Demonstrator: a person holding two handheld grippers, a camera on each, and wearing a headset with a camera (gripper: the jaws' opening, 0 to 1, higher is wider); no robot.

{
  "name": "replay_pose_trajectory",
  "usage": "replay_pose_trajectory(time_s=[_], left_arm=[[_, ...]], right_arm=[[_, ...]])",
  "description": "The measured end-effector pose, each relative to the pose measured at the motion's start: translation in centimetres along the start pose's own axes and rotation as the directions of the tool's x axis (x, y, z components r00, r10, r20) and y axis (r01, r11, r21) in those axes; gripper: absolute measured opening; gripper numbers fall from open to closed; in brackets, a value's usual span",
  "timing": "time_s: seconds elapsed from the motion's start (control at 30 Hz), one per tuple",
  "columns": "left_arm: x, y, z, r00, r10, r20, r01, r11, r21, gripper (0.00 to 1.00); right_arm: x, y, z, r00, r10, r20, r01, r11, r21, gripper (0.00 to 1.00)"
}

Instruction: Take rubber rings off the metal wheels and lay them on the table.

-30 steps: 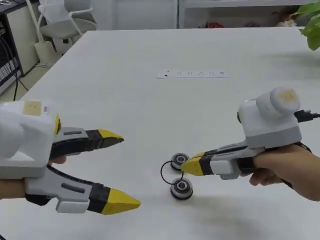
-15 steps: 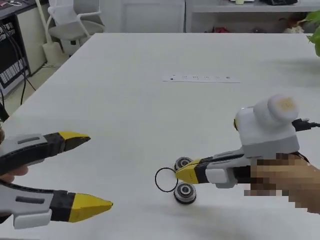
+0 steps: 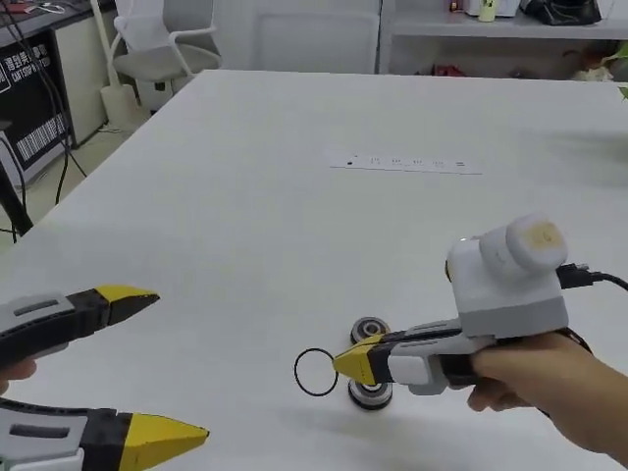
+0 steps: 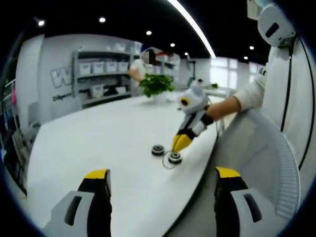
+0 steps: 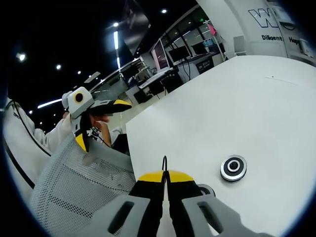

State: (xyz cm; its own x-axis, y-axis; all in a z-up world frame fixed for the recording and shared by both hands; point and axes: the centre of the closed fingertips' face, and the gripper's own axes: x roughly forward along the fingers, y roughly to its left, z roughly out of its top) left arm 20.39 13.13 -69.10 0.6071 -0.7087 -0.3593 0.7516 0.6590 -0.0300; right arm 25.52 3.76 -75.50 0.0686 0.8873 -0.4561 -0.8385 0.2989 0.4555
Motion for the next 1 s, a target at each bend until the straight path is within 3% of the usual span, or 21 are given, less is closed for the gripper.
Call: replay_pose_trajectory(time_s=[0.27,0.6,1.0], left_arm=[[0.3,-0.1,0.0,1.0000,-0.006,0.005,0.006,1.000,-0.007,0.88],[0.6,-0.6,0.0,0.9999,-0.014,-0.001,0.014,1.000,-0.008,0.88],[0.8,-1.4,0.5,0.9999,-0.010,0.011,0.010,1.000,-0.014,0.87]], right_arm=[[1.1,-0.7,-1.1,0.9995,-0.027,-0.014,0.028,0.998,0.051,0.00],[1.8,-1.6,-2.4,0.9953,-0.083,-0.049,0.084,0.996,0.014,0.00],[2.2,-2.0,-2.6,0.9923,-0.112,-0.053,0.111,0.994,-0.026,0.03]])
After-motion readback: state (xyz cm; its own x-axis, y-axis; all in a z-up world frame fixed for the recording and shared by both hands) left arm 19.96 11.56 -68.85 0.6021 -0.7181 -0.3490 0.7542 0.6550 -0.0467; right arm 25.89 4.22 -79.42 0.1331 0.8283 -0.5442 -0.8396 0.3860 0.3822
